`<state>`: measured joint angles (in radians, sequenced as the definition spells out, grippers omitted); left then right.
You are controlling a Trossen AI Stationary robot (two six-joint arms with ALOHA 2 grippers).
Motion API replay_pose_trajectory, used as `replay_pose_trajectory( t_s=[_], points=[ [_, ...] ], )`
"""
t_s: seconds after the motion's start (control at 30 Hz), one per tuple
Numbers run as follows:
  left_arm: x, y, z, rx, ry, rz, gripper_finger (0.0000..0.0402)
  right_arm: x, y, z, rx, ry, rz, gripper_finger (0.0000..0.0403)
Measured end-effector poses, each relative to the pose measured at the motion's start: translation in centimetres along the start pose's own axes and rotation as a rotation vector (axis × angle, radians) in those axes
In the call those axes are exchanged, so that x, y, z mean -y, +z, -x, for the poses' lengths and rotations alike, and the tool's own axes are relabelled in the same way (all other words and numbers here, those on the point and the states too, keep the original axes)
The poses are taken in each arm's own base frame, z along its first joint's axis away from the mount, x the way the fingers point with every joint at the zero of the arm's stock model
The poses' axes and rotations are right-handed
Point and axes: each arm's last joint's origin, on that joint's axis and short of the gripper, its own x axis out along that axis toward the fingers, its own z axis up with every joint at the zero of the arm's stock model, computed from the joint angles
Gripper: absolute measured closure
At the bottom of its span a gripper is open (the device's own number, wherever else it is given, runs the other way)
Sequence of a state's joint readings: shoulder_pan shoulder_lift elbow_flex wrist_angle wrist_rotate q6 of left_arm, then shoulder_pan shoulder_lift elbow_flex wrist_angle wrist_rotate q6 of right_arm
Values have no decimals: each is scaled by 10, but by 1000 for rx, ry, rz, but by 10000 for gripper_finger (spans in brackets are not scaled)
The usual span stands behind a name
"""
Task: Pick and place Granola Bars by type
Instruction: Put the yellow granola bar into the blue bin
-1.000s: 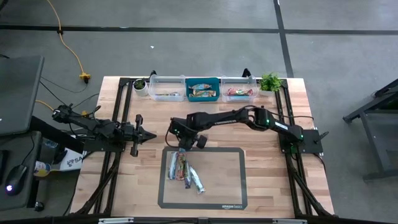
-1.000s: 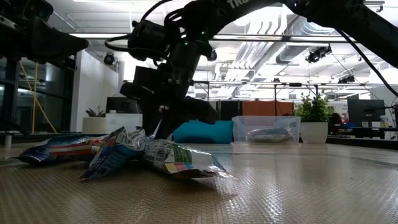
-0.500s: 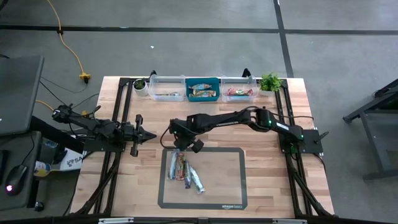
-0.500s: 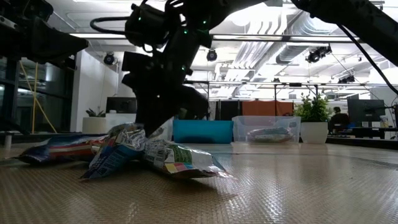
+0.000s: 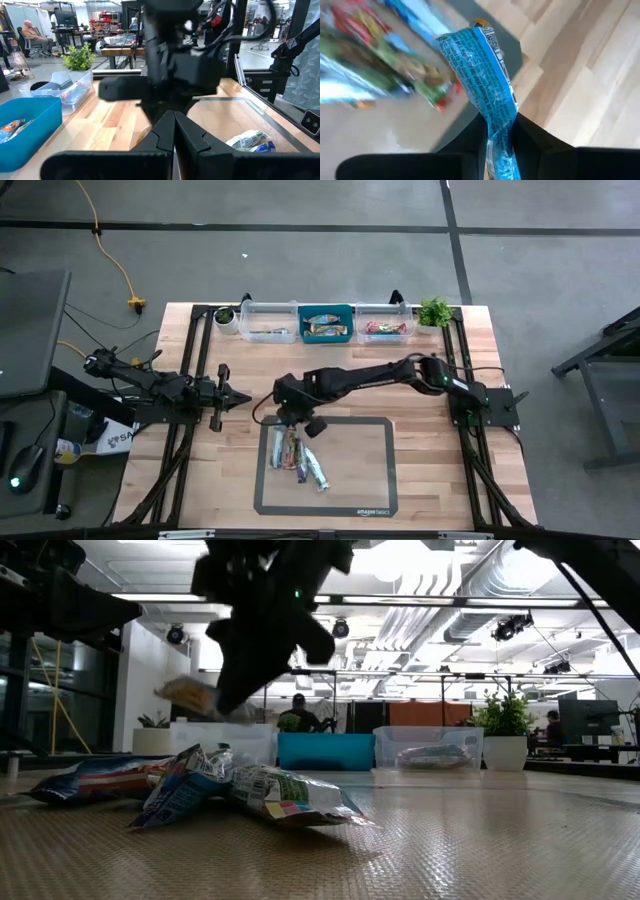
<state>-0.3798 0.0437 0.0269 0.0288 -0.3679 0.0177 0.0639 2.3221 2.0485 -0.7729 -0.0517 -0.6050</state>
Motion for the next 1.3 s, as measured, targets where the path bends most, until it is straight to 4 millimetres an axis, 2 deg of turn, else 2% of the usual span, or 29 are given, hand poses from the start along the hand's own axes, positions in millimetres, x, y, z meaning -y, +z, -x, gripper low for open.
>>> replay_pose_trajectory(
  t_s=[0.33, 0.7, 0.87, 1.1, 1.2, 1.3],
  points=[
    [0, 0, 0, -1, 0, 0, 400, -36, 39, 37, 132, 16, -138, 340],
    [0, 0, 0, -1, 0, 0, 400, -63, 95, 106, 547, -26, -334, 340],
    [0, 0, 0, 0, 0, 0, 400, -63, 112, 132, 761, -78, -409, 340],
    [0, 0, 0, 0, 0, 0, 400, -50, 127, 165, 1081, -205, -475, 340],
    [0, 0, 0, 0, 0, 0, 400, -42, 126, 171, 1141, -298, -520, 340],
    [0, 0, 0, -1, 0, 0, 400, -30, 120, 171, 1106, -448, -586, 340]
  ],
)
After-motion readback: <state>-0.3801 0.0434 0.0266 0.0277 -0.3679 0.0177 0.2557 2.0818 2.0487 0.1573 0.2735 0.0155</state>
